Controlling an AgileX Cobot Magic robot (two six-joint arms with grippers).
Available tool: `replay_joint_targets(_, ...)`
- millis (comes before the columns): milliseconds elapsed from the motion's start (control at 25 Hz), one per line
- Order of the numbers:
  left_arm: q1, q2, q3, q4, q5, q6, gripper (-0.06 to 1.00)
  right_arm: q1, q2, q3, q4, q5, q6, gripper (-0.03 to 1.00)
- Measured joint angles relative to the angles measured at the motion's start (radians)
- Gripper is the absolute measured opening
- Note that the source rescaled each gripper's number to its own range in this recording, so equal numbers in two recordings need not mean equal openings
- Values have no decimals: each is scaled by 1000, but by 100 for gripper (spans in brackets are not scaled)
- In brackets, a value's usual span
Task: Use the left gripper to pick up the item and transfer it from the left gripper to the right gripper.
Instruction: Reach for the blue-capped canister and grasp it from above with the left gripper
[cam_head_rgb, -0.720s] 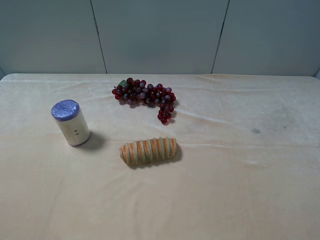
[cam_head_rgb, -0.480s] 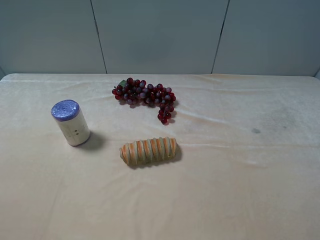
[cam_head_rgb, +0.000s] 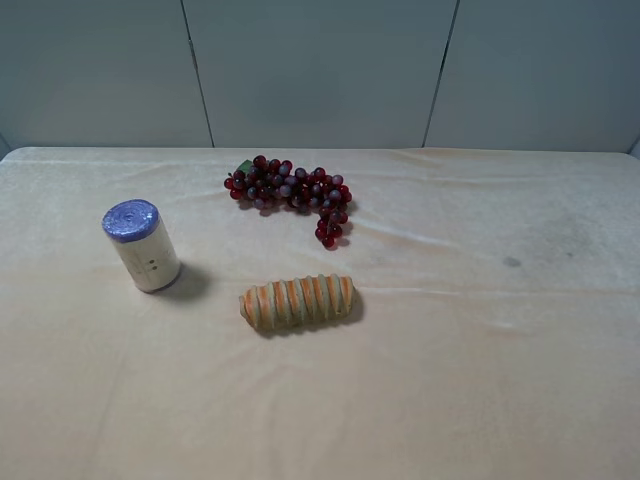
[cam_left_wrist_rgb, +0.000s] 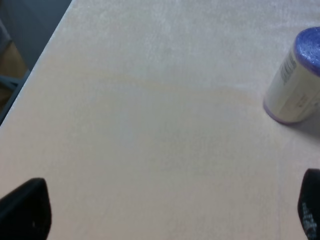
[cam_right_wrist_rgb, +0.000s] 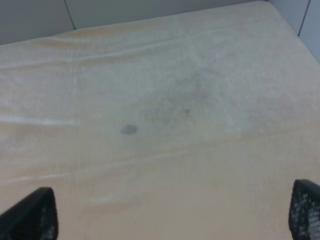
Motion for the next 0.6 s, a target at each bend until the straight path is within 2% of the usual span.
replay_joint_targets(280,0,22,-30,-11,28,0,98,0,0,0,0,2,0,100)
replay_joint_targets(440,0,169,-167,-24,102,0,98,0,0,0,0,2,0,100)
replay_joint_targets(600,0,388,-323,-23,103,18,98,0,0,0,0,2,0,100)
